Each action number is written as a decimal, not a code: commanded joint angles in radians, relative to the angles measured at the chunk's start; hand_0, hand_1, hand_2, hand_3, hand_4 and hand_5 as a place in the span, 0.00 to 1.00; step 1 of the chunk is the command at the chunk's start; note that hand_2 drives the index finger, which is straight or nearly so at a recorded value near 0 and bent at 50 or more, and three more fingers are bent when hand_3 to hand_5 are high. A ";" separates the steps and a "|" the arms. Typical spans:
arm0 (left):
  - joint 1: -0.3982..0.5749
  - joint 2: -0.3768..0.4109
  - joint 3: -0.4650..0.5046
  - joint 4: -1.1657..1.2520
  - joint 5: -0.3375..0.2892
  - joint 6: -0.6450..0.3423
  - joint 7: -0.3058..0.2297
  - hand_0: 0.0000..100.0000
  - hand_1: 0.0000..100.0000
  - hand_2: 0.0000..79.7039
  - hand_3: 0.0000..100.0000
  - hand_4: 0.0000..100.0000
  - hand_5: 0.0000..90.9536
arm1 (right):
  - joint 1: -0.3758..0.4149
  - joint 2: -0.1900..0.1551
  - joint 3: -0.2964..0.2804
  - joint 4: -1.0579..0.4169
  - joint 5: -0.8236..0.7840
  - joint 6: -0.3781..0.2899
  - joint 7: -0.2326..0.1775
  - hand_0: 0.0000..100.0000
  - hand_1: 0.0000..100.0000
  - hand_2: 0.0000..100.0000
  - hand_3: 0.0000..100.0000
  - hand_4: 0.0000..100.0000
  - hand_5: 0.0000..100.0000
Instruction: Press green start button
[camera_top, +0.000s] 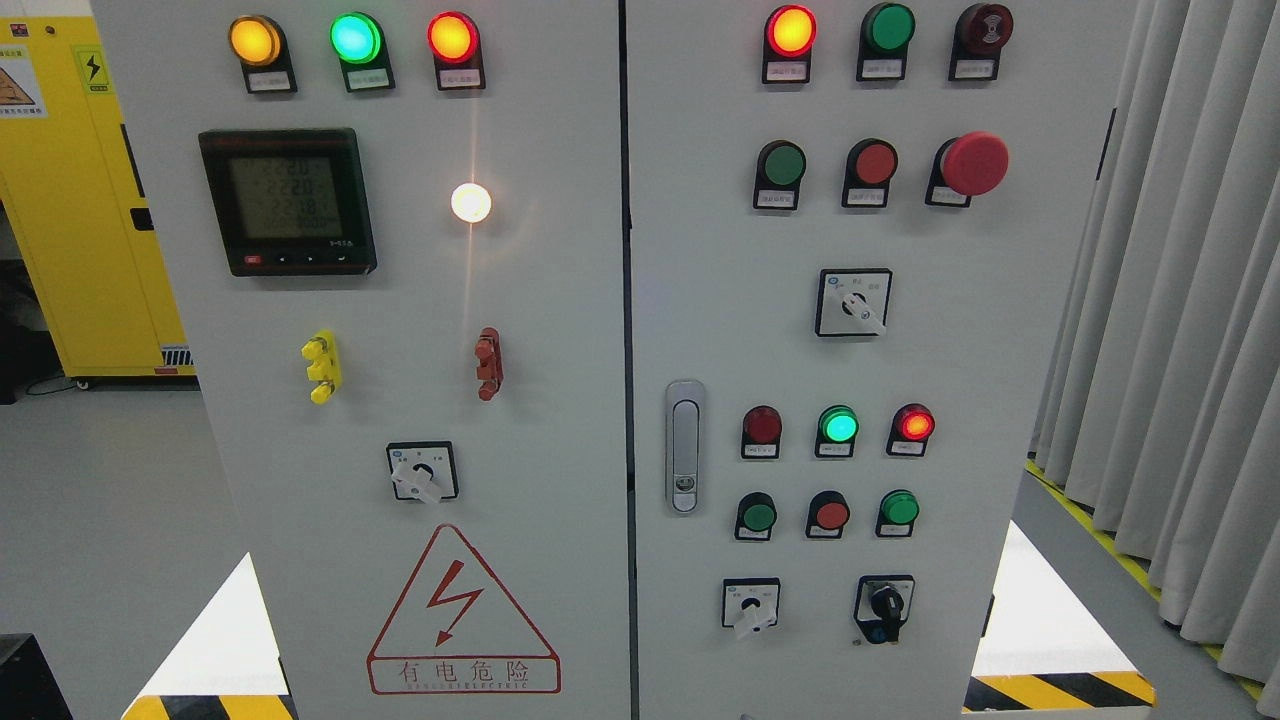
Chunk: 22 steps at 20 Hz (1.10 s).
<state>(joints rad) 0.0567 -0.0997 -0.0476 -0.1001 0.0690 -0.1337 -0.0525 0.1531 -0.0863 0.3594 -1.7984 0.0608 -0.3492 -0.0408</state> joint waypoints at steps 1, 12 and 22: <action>0.000 0.000 0.000 0.000 0.000 0.000 0.000 0.12 0.56 0.00 0.00 0.00 0.00 | 0.000 0.000 -0.011 -0.001 -0.001 0.003 -0.001 0.61 0.69 0.00 0.13 0.18 0.10; 0.000 0.000 0.000 0.000 0.000 0.000 0.000 0.12 0.56 0.00 0.00 0.00 0.00 | -0.003 0.000 -0.011 0.004 -0.003 0.006 -0.001 0.61 0.68 0.00 0.12 0.18 0.09; 0.000 0.000 0.000 0.000 0.000 0.000 0.000 0.12 0.56 0.00 0.00 0.00 0.00 | -0.017 0.031 -0.149 0.002 0.466 -0.022 -0.070 0.54 0.82 0.00 0.82 0.91 0.87</action>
<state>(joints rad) 0.0568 -0.0997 -0.0475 -0.1001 0.0690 -0.1337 -0.0525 0.1467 -0.0783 0.3132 -1.7961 0.2464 -0.3551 -0.0736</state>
